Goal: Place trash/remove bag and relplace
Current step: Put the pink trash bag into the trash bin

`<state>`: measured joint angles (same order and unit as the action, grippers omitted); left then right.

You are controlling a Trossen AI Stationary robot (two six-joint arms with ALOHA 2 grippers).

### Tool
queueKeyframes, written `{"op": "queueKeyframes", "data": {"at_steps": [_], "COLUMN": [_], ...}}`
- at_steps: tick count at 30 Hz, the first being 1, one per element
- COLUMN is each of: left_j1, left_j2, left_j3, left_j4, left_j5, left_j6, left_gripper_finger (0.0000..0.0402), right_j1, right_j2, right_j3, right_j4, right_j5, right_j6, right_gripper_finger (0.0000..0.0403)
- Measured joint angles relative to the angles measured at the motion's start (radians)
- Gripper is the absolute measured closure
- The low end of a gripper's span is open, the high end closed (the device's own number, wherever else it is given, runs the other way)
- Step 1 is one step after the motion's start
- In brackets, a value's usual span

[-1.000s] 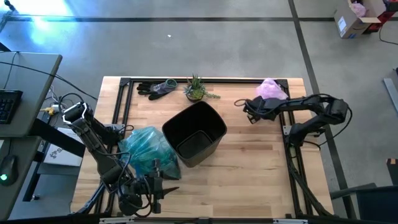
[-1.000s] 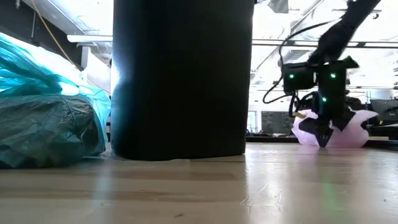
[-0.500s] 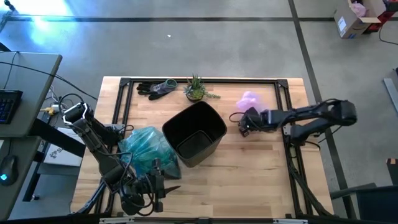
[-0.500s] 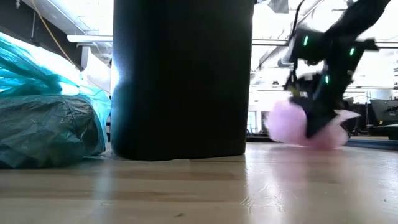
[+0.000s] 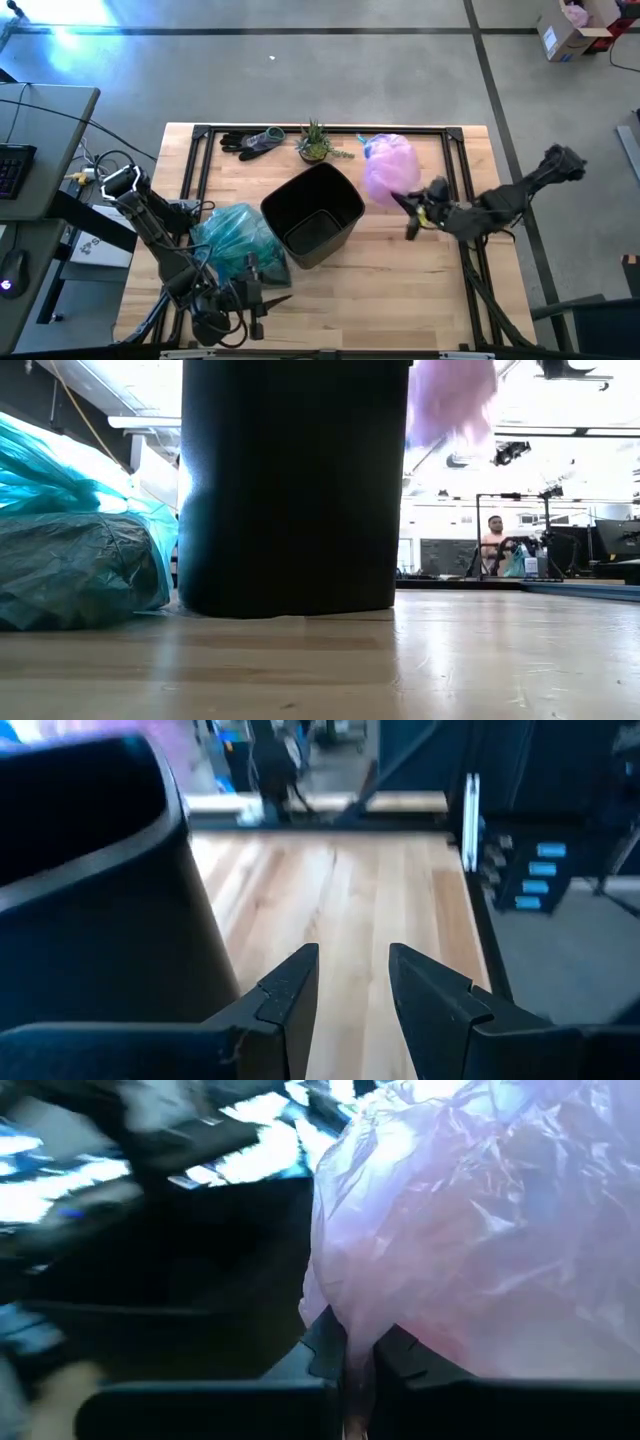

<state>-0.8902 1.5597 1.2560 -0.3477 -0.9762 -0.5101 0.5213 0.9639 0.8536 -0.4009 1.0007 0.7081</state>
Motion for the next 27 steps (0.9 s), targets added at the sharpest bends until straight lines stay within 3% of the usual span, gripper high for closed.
{"op": "queueKeyframes", "data": {"at_steps": [5, 10, 14, 19, 24, 27], "left_j1": [0.0, 0.005, 0.022, 0.071, 0.128, 0.14], "left_j2": [0.0, 0.0, -0.001, -0.002, -0.002, -0.002], "left_j3": [0.0, 0.0, 0.0, 0.0, 0.0, 0.0], "left_j4": [0.202, 0.49, 0.694, 0.827, 0.86, 0.865], "left_j5": [-0.024, -0.009, 0.097, 0.172, 0.282, 0.247], "left_j6": [0.21, 0.505, 0.67, 0.753, 0.726, 0.752], "left_gripper_finger": [0.0293, 0.0293, 0.0293, 0.0286, 0.025, 0.0218], "right_j1": [0.16, 0.267, 0.312, 0.321, 0.326, 0.326], "right_j2": [0.022, 0.091, 0.161, 0.254, 0.33, 0.364], "right_j3": [0.069, 0.101, 0.119, 0.161, 0.238, 0.278], "right_j4": [0.246, 0.473, 0.621, 0.725, 0.742, 0.741], "right_j5": [0.004, -0.092, -0.233, -0.435, -0.511, -0.565], "right_j6": [-0.288, -0.557, -0.69, -0.787, -0.838, -0.848], "right_gripper_finger": [0.0403, 0.0403, 0.0403, 0.0403, 0.0403, 0.0403]}}
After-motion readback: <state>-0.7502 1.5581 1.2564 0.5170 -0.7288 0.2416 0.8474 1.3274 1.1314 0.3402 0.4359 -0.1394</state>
